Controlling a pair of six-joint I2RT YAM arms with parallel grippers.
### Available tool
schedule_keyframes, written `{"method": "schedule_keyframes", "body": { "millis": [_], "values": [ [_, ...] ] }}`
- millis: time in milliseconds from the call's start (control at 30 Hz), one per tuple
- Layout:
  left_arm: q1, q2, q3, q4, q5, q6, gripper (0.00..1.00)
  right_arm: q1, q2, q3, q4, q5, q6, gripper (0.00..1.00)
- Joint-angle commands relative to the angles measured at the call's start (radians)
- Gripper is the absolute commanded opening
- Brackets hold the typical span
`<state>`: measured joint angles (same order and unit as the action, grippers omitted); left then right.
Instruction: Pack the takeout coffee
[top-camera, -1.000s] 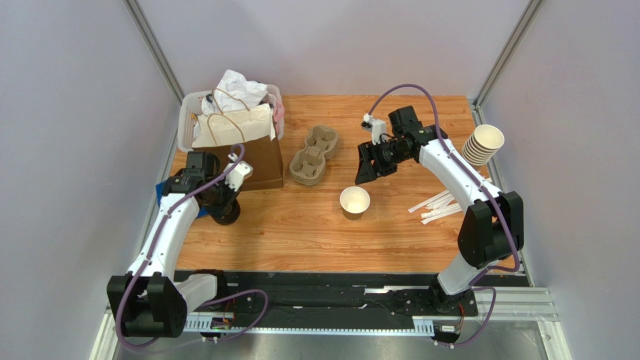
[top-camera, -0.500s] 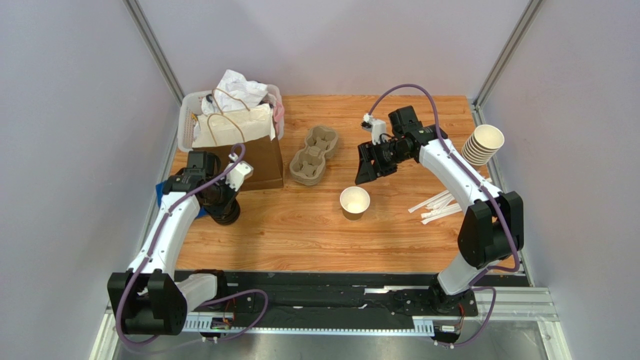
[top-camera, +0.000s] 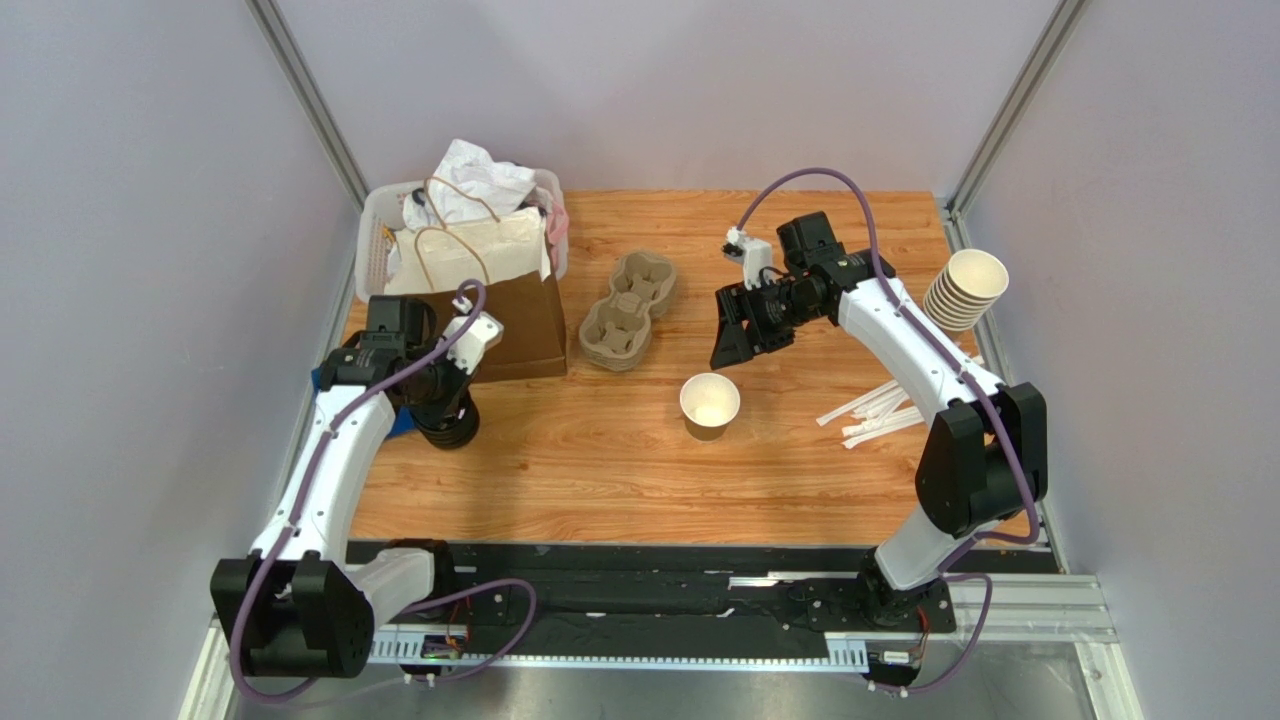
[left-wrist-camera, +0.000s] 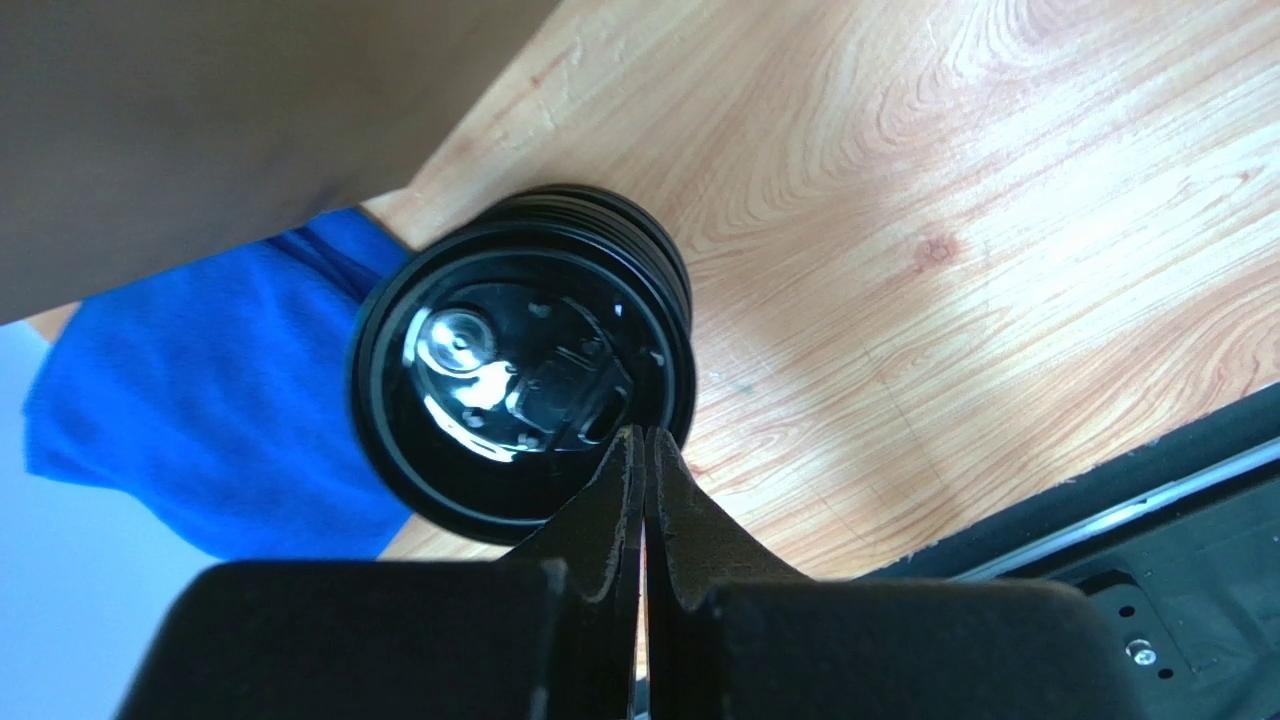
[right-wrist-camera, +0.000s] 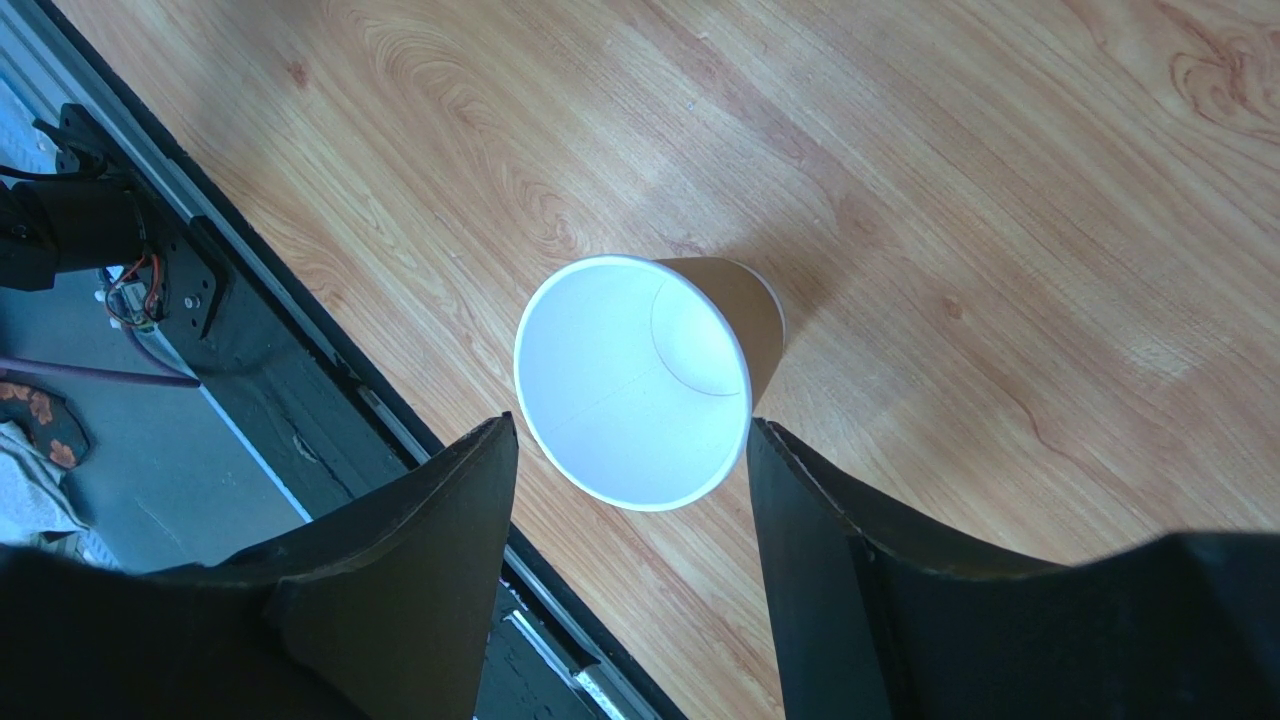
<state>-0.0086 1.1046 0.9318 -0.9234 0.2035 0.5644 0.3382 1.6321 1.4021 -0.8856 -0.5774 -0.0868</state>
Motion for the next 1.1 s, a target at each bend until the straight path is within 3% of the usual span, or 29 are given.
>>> {"method": "schedule_keyframes", "body": {
  "millis": [0, 100, 133, 167, 267, 1067],
  "values": [
    [0.002, -0.045, 0.056, -0.017, 0.011, 0.003, 0.0, 0.005, -0.035, 0.046, -0.003, -0.021, -0.002, 0.62],
    [0.002, -0.029, 0.058, -0.031, 0.005, 0.012, 0.05, 0.004, -0.035, 0.047, -0.003, -0.022, -0.002, 0.62],
    [0.002, -0.025, 0.058, -0.034, 0.008, 0.014, 0.1, 0.004, -0.032, 0.049, -0.003, -0.024, -0.001, 0.62],
    [0.002, -0.017, 0.058, -0.037, 0.013, 0.017, 0.23, 0.004, -0.032, 0.051, -0.003, -0.024, -0.001, 0.62],
    [0.002, 0.003, 0.061, -0.034, 0.037, -0.003, 0.34, 0.004, -0.029, 0.054, -0.003, -0.025, -0.001, 0.62],
    [-0.005, 0.112, 0.012, 0.044, 0.045, -0.043, 0.33, 0.004, -0.02, 0.054, -0.003, -0.019, 0.001, 0.62]
  ]
}}
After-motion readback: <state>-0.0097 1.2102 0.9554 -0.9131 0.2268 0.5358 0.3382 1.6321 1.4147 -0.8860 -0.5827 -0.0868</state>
